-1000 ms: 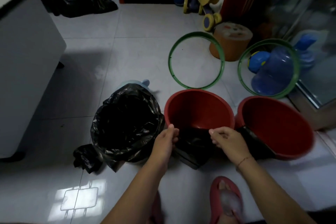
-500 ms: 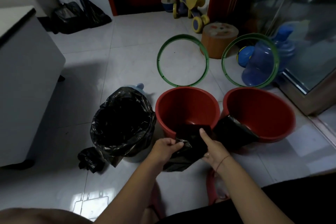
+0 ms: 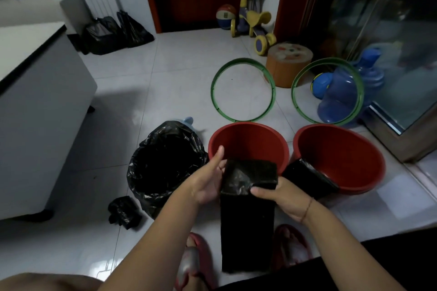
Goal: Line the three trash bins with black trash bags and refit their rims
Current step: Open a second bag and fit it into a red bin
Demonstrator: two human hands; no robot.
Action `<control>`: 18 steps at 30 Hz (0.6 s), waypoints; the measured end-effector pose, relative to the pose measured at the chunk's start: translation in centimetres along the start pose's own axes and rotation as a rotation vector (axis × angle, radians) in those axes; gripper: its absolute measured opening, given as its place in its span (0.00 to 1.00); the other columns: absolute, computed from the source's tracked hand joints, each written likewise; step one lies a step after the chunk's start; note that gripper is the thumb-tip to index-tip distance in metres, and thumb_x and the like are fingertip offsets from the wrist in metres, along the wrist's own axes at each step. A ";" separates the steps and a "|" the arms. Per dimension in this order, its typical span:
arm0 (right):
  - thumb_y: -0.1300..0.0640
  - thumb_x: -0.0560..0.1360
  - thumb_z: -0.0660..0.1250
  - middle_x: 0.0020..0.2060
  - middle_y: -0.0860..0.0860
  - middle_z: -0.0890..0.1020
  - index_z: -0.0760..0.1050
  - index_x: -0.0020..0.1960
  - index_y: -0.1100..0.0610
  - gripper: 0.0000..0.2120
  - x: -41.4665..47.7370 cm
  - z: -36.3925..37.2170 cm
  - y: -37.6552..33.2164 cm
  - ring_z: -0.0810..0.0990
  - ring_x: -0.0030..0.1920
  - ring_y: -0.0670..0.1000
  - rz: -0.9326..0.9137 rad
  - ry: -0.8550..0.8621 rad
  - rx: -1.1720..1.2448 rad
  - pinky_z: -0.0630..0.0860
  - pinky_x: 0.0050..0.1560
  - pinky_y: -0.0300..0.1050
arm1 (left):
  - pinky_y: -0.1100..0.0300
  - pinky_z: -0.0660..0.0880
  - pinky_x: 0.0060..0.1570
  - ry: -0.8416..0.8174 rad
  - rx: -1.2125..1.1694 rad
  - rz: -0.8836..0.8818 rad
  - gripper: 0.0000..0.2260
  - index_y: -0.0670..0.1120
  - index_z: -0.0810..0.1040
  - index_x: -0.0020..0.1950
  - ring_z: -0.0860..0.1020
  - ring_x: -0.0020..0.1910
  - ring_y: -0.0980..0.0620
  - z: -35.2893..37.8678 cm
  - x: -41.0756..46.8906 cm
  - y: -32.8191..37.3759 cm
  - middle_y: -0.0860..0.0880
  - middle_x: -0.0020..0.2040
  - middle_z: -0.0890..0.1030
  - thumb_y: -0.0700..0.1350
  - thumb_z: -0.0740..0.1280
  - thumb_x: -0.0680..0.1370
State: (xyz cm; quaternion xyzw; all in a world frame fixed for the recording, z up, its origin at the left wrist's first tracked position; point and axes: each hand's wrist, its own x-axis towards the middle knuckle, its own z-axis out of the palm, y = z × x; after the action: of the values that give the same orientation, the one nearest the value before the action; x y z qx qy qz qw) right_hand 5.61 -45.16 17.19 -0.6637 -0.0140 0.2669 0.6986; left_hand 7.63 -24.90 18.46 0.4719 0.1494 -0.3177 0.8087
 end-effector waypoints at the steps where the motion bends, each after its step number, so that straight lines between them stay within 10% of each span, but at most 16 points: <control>1: 0.68 0.70 0.70 0.51 0.49 0.85 0.79 0.56 0.58 0.15 -0.4 -0.1 -0.2 0.82 0.52 0.46 0.000 -0.038 -0.059 0.77 0.52 0.35 | 0.47 0.72 0.60 0.018 -0.038 0.012 0.27 0.41 0.76 0.61 0.78 0.59 0.41 0.6 0.2 0.6 0.40 0.57 0.81 0.62 0.60 0.75; 5: 0.70 0.68 0.72 0.54 0.42 0.82 0.76 0.59 0.52 0.23 -1.4 -0.4 -1.4 0.80 0.56 0.39 0.047 -0.168 -0.219 0.74 0.55 0.32 | 0.50 0.75 0.53 0.081 -0.068 0.000 0.15 0.42 0.79 0.48 0.80 0.49 0.44 2.7 1.0 2.2 0.42 0.46 0.82 0.54 0.66 0.76; 11: 0.64 0.65 0.77 0.57 0.47 0.81 0.76 0.57 0.48 0.24 -2.0 -1.8 -2.4 0.79 0.58 0.43 0.183 -0.218 -0.414 0.75 0.62 0.42 | 0.58 0.79 0.44 0.062 0.015 0.053 0.14 0.41 0.78 0.59 0.81 0.45 0.47 4.8 1.8 3.5 0.42 0.50 0.82 0.46 0.67 0.76; 18: 0.42 0.66 0.73 0.65 0.57 0.76 0.72 0.68 0.58 0.35 -1.3 -3.8 -5.9 0.75 0.66 0.54 -0.063 -0.204 0.206 0.73 0.64 0.51 | 0.58 0.79 0.50 -0.021 0.122 0.263 0.06 0.42 0.82 0.50 0.82 0.45 0.48 5.2 1.0 4.5 0.43 0.45 0.84 0.37 0.69 0.74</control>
State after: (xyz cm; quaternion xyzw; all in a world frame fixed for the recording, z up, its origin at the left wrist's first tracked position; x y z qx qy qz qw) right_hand 7.99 -49.04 22.69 -0.5571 -0.0783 0.3109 0.7661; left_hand 10.98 -28.14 23.60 0.5323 0.0581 -0.2228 0.8147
